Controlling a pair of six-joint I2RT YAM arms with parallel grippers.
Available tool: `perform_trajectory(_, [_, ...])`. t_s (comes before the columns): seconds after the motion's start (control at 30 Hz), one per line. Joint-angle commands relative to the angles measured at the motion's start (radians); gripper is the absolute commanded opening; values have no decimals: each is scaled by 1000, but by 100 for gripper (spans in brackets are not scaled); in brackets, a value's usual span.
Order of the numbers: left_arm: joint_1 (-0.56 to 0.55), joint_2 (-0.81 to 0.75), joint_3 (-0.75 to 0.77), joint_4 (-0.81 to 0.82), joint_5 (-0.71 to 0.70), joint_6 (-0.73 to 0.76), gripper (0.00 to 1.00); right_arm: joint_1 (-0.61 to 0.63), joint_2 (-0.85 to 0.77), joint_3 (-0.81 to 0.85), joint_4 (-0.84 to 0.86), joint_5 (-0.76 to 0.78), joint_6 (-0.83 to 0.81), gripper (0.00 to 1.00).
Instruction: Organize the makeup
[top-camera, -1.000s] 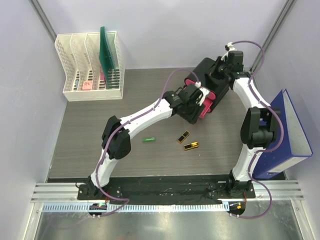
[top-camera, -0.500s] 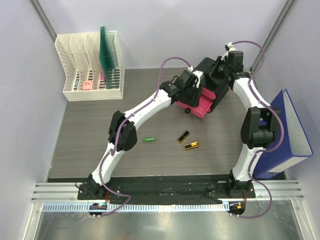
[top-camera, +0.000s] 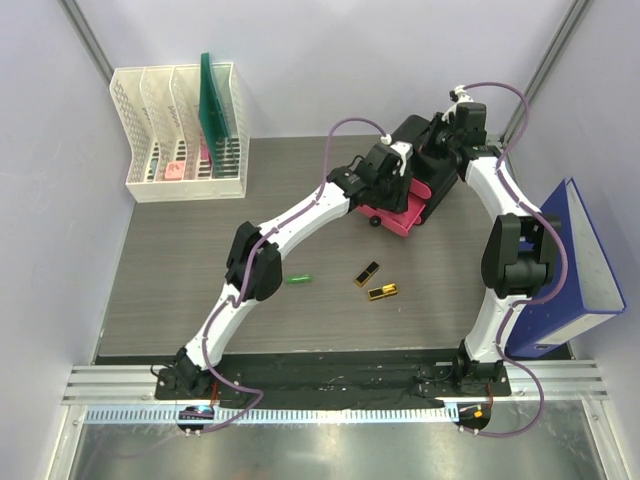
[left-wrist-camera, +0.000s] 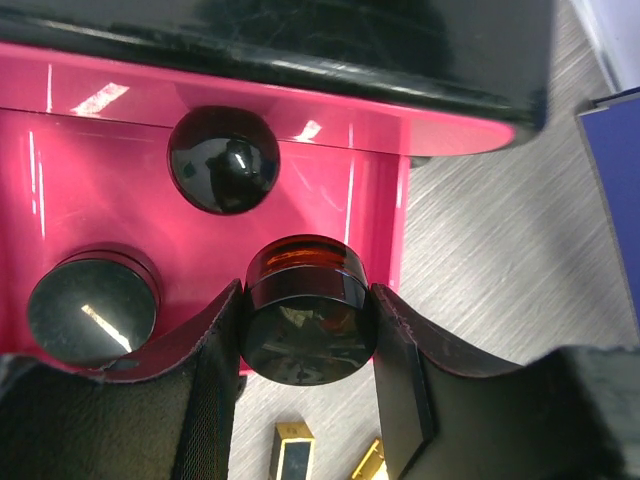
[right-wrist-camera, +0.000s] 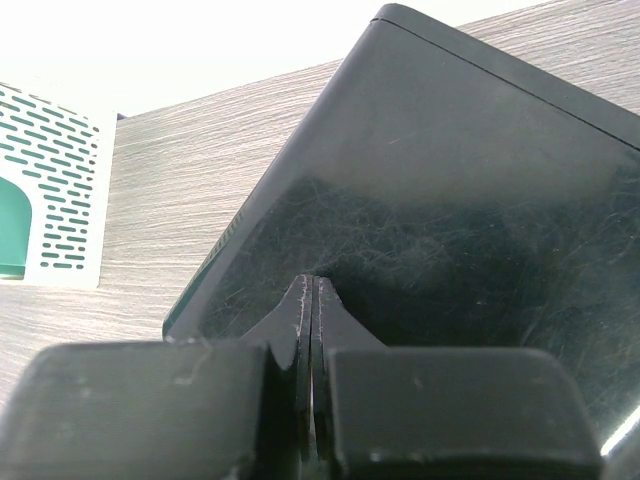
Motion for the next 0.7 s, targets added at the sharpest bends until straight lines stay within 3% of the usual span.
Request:
perform_trajectory(0.0, [-1, 15, 41, 44, -8, -17, 18, 14, 115, -94, -364, 50, -45, 1])
perform_trajectory(0.2, [3, 29, 35, 65, -3, -35, 50, 14, 115, -92, -362, 49, -42, 1])
perform_trajectory(0.27, [7, 29, 38, 76, 0, -43, 65, 14, 115, -92, -362, 50, -42, 1])
perform_trajectory(0.37, [8, 29, 44, 88, 7, -43, 74, 14, 115, -92, -362, 52, -43, 1])
perform_trajectory(0.47, [10, 24, 46, 96, 26, -47, 78, 16, 115, -91, -362, 50, -43, 1])
perform_trajectory(0.67, [11, -36, 70, 121, 79, -35, 77, 16, 118, -89, -362, 47, -42, 1])
